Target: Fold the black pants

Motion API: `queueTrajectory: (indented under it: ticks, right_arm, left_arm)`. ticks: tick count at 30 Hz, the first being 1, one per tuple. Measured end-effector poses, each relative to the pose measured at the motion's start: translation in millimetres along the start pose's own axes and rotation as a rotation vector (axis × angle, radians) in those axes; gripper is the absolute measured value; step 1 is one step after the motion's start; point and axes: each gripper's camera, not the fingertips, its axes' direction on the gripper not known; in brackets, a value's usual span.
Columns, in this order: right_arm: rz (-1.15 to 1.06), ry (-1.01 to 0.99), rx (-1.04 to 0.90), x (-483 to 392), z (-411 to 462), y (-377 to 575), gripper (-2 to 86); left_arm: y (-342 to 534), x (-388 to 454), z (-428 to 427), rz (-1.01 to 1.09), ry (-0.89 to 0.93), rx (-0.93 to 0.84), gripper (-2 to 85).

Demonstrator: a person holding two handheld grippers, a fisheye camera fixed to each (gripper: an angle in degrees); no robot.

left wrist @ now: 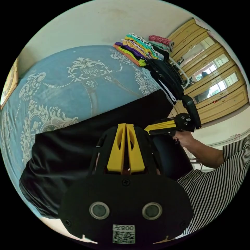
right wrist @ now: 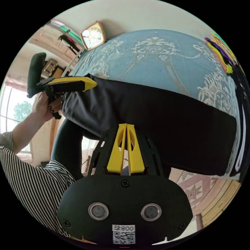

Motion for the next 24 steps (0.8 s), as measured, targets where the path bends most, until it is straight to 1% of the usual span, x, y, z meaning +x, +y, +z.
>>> queueTrajectory:
  ticks: [1, 2, 3, 5, 8, 11, 18, 20, 24]
  right_arm:
    - [0.063, -0.038, 0.081, 24.4, -21.5, 22.6, 2.3]
    - [0.145, -0.058, 0.163, 53.1, -43.9, 50.0, 3.2]
    - [0.194, -0.064, 0.204, 68.8, -54.7, 65.3, 4.3]
    - [0.406, -0.098, 0.353, 133.2, -89.8, 131.8, 7.0]
    - [0.613, -0.12, 0.486, 194.9, -115.0, 205.3, 8.3]
    - [0.735, -0.16, 0.537, 237.9, -118.6, 251.0, 9.2]
    - [0.818, -0.296, 0.581, 289.5, -109.6, 297.9, 10.4]
    - [0.822, -0.345, 0.584, 302.6, -107.1, 306.4, 10.4]
    - [0.818, -0.368, 0.579, 314.5, -104.9, 315.0, 10.2]
  left_arm:
    - [-17.8, 9.6, 2.7, 0.026, 0.015, -0.009, 2.9]
    - [-53.7, 28.6, 10.0, 0.075, 0.045, -0.037, 4.1]
    - [-88.9, 47.7, 19.0, 0.123, 0.074, -0.067, 5.3]
    - [-139.3, 76.9, 33.7, 0.194, 0.098, -0.103, 6.7]
    - [-218.6, 123.9, 63.6, 0.286, 0.127, -0.178, 8.1]
    - [-288.2, 166.5, 93.3, 0.345, 0.142, -0.258, 9.3]
    - [-409.3, 241.3, 126.9, 0.44, 0.098, -0.359, 11.4]
    - [-430.3, 251.0, 134.9, 0.44, 0.088, -0.393, 11.8]
    - [-460.0, 268.9, 153.7, 0.439, 0.061, -0.472, 11.4]
